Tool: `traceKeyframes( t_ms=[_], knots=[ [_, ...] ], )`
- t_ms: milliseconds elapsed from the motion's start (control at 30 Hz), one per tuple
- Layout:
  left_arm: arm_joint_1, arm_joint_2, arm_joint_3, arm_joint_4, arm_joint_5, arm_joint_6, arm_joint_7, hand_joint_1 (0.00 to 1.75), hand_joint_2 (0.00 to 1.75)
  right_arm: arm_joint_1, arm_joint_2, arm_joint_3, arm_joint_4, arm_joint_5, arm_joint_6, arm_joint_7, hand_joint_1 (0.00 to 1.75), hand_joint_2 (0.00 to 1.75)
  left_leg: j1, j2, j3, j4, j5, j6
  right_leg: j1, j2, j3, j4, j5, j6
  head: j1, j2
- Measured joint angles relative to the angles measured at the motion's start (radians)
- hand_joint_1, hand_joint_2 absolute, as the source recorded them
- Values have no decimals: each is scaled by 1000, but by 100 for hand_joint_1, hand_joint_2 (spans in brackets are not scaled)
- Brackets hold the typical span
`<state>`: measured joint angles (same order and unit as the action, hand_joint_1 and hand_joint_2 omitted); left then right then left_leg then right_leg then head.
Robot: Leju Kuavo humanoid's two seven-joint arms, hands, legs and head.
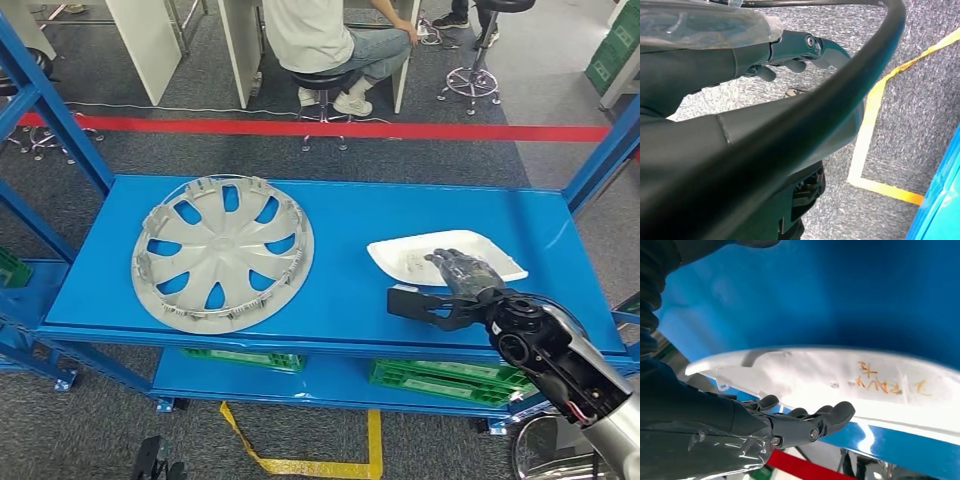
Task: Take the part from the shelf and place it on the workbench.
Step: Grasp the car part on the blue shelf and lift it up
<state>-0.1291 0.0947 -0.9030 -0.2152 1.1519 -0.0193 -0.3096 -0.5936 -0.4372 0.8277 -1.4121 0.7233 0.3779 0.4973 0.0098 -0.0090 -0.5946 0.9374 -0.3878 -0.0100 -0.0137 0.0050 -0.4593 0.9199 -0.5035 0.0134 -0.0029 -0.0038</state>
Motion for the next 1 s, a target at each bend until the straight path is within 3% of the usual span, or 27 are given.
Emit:
traceKeyframes(
  t_ms=[800, 867, 1000],
  knots=[
    [0, -6, 0, 0, -4, 6, -5, 0, 0, -9, 3, 49, 81, 42, -30, -54, 1, 175, 0, 0, 1, 0, 0, 0, 0, 0, 0, 0, 0, 0, 0, 0],
    [0, -7, 0, 0, -4, 8, -5, 0, 0, -9, 3, 49, 82, 42, -33, -54, 6, 175, 0, 0, 1, 0, 0, 0, 0, 0, 0, 0, 0, 0, 0, 0],
    [0, -7, 0, 0, -5, 10, -5, 0, 0, -8, 3, 48, 84, 43, -36, -53, 31, 175, 0, 0, 1, 0, 0, 0, 0, 0, 0, 0, 0, 0, 0, 0]
  ],
)
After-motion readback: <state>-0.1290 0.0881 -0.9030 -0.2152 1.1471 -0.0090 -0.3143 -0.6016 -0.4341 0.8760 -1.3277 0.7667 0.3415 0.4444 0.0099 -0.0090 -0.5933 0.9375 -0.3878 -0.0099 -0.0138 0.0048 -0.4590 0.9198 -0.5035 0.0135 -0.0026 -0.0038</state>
